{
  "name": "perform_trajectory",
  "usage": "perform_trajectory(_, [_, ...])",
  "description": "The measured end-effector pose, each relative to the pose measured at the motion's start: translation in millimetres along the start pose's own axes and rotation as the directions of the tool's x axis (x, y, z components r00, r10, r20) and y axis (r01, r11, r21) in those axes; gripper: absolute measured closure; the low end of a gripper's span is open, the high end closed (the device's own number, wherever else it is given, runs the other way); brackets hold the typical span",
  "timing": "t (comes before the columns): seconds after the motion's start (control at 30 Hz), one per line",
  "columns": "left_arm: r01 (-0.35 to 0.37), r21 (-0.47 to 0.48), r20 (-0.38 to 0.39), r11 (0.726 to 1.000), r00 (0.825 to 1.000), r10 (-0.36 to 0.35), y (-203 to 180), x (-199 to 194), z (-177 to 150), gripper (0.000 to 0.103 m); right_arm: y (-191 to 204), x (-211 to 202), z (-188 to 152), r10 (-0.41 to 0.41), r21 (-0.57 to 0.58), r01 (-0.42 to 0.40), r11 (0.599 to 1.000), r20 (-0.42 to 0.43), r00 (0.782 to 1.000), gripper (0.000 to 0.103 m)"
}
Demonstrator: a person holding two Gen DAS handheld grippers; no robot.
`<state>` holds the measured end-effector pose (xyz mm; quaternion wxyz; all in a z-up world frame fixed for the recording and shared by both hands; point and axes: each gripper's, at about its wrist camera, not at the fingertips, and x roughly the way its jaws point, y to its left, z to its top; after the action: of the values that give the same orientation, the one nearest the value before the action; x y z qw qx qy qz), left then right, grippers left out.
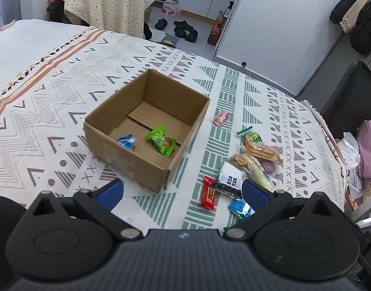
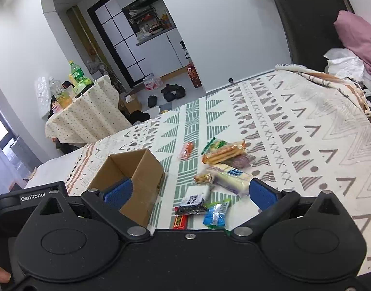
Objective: Organize snacks
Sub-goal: 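Move the left tool back over the snack pile toward the red chocolate bar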
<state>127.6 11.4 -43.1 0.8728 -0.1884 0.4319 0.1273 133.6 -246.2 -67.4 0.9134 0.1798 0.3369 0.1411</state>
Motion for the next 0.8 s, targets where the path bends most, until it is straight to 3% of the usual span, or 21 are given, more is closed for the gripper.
perform_trajectory(0.33, [0.024, 0.025, -0.032, 0.999, 0.999, -0.023, -23.2, 8.8, -11.4, 0.000, -27.5, -2.4, -7.9, -0.044, 0.054, 0.043, 0.998, 0.007, 0.999, 0.000])
perform_trajectory(0.5, [0.081, 0.050, -0.086, 0.995, 0.993, -0.077, -34.3, 23.0, -18.5, 0.000, -38.7, 8.2, -16.6, -0.030, 0.115, 0.034, 0.993, -0.035, 0.999, 0.002])
perform_trajectory(0.8, [0.090, 0.071, -0.124, 0.993, 0.989, -0.080, -40.6, 52.6, -21.1, 0.000, -58.3, 34.4, -39.6, -0.020, 0.255, 0.044, 0.966, -0.096, 0.995, 0.022])
